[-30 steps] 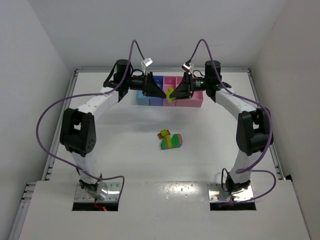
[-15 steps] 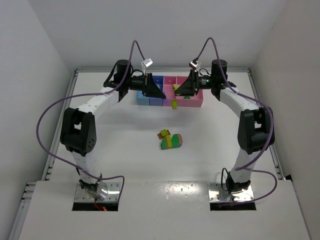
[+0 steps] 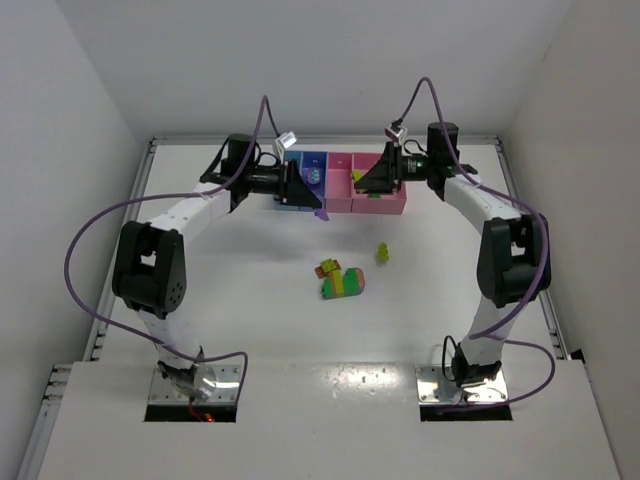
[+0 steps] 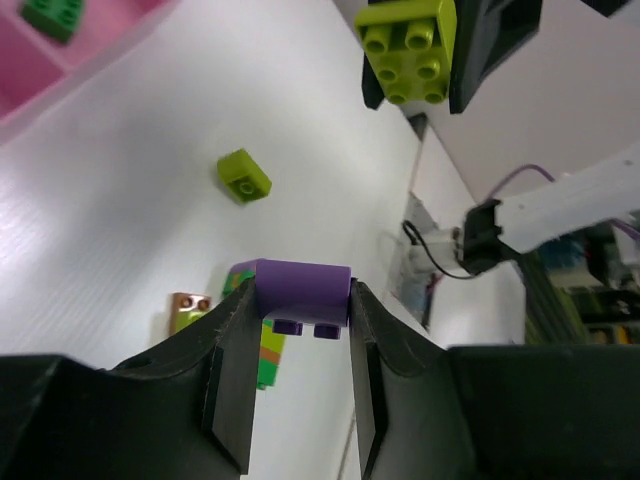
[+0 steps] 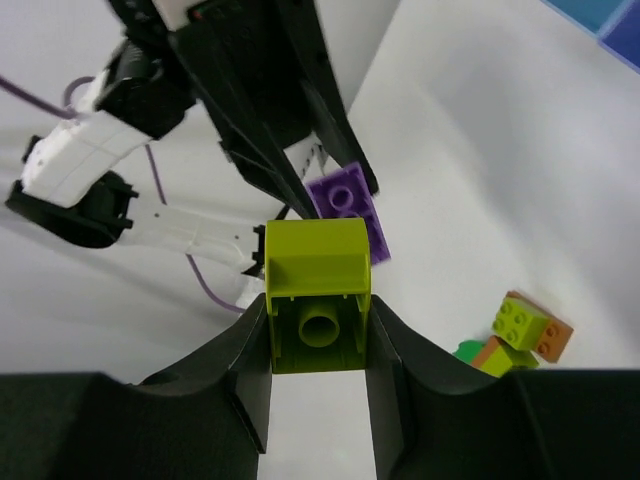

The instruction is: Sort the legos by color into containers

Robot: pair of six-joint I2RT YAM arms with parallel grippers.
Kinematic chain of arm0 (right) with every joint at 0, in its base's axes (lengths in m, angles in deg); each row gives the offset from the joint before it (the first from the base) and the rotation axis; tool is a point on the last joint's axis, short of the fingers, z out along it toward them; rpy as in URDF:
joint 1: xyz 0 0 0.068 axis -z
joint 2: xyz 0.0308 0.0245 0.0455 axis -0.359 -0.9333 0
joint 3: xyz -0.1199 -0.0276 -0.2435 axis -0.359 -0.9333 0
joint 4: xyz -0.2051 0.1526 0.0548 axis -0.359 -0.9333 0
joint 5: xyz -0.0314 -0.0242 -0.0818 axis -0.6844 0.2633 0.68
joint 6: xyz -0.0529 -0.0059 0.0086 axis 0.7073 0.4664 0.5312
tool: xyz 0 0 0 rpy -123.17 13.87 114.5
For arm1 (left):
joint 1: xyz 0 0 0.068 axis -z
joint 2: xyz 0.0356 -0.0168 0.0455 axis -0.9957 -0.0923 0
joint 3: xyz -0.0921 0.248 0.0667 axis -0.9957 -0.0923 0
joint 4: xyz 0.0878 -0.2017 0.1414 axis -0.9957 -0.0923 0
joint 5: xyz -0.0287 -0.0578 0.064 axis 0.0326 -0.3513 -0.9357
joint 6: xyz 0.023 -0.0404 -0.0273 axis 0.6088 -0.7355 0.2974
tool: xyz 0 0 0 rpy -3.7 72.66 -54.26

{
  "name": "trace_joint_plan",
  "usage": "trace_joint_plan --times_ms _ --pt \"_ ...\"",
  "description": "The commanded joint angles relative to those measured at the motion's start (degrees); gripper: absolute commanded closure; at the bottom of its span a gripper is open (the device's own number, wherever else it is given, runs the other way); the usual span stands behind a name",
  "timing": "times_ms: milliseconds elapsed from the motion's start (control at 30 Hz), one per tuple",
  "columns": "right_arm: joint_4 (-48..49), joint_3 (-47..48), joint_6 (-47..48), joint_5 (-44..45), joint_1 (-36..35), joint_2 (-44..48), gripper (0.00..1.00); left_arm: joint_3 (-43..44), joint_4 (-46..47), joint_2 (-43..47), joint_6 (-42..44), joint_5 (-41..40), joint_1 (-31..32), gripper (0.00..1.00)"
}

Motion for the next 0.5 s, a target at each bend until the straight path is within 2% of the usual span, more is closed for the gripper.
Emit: trace_joint_plan --times_ms 0,33,67,100,200,233,367,467 --pt "-10.6 2.9 11.7 4.0 -0.3 1.9 1.00 -0.2 -2.2 5.2 6.0 -8.0 -0.7 1.00" --pt "-14.0 5.3 18.3 8.7 -0.3 1.9 1.00 0.3 -3.2 5.7 6.8 -15.3 -0.7 1.00" --pt "-20.7 6.5 21.5 11.5 -0.3 2.4 1.00 0.4 -3.2 6.2 7.4 -19.2 -0.1 1.00" --pt "-23.1 8.5 26.3 17.1 -0.3 2.4 1.00 1.7 -3.2 6.2 8.5 -28.6 1.1 1.00" --pt "-28.4 9.8 29.8 26.1 -0.8 4.1 1.00 8.1 -6.4 3.7 12.2 -38.7 4.2 1.00" --pt "-28.9 9.8 30.4 27.4 -0.8 4.1 1.00 10.2 -7.1 0.2 12.2 -44.0 4.7 1.00" --pt "-30.1 7.4 32.7 30.6 -0.3 7.5 1.00 21.0 -11.9 -8.2 12.7 -52.9 6.1 1.00" --pt "-30.8 5.3 34.6 31.4 -0.3 10.2 1.00 25.7 -11.9 -14.7 12.7 -55.2 6.7 0.99"
